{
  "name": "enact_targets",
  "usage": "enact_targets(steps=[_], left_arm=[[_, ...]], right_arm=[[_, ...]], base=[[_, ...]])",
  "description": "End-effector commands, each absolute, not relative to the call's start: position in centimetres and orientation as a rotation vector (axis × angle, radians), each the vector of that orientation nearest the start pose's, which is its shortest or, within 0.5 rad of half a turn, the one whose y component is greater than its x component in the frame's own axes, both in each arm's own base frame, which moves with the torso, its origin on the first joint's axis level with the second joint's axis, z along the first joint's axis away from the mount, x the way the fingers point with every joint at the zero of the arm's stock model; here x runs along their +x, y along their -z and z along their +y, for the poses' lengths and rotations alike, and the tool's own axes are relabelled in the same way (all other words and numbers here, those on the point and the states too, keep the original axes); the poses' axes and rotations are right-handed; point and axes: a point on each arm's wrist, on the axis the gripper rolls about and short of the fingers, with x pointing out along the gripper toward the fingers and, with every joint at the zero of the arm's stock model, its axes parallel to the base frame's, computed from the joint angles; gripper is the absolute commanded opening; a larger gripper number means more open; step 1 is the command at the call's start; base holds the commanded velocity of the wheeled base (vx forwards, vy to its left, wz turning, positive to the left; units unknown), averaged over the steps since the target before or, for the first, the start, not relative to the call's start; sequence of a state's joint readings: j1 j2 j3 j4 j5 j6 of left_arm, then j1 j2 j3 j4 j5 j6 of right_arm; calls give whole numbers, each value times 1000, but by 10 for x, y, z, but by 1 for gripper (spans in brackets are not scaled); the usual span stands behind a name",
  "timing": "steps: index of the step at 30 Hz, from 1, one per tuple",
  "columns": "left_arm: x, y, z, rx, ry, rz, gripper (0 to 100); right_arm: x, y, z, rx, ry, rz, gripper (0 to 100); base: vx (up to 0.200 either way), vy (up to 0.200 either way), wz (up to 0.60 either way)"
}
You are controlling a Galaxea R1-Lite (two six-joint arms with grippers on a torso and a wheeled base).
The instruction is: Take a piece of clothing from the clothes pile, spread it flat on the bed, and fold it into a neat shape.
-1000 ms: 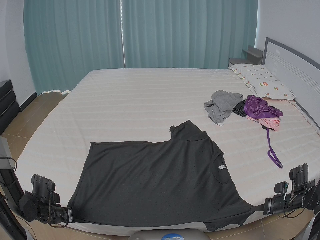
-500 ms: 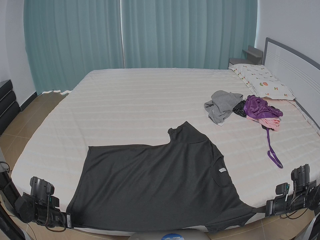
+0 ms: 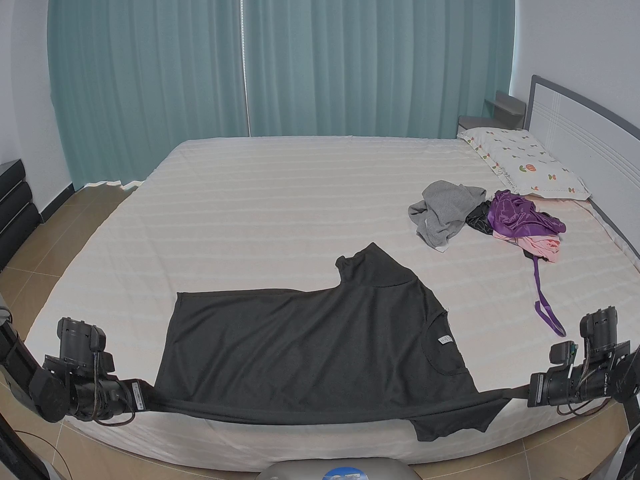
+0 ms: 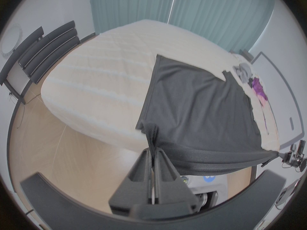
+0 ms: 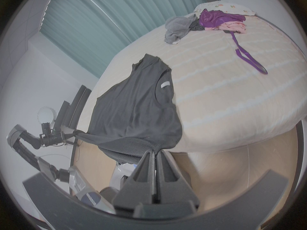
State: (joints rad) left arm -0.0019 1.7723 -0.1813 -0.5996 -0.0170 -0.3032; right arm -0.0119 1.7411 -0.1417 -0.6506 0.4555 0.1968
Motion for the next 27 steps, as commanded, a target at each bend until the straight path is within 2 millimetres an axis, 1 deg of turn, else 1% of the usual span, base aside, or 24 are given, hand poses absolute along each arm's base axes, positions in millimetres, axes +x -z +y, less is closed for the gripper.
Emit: enact_targets(steps=[1, 4, 7, 10, 14, 17, 19, 23, 27], left_arm=[[206, -40, -1, -303, -132, 926, 0], [210, -40, 0, -303, -134, 924, 0], [211, -41, 0, -297, -147, 914, 0], [210, -42, 1, -298, -149, 910, 0], [204, -41, 0, -293, -154, 924, 0], [198, -36, 0, -288, -154, 952, 0], [198, -35, 0, -290, -155, 956, 0], [202, -32, 0, -296, -154, 964, 0], [213, -33, 1, -300, -150, 948, 0]], right_arm=[[202, -38, 9, 407, -291, 953, 0], [213, -38, 10, 407, -280, 942, 0], [217, -40, 11, 404, -284, 927, 0], [217, -41, 11, 403, -286, 924, 0], [210, -45, 14, 395, -301, 917, 0], [204, -48, 14, 393, -303, 906, 0], [202, -48, 14, 393, -302, 908, 0], [206, -47, 14, 393, -304, 910, 0], [217, -45, 17, 387, -305, 911, 0]], base=[[0, 0, 0], [0, 0, 0], [0, 0, 0], [0, 0, 0], [0, 0, 0], [0, 0, 0], [0, 0, 0], [0, 0, 0], [0, 0, 0]])
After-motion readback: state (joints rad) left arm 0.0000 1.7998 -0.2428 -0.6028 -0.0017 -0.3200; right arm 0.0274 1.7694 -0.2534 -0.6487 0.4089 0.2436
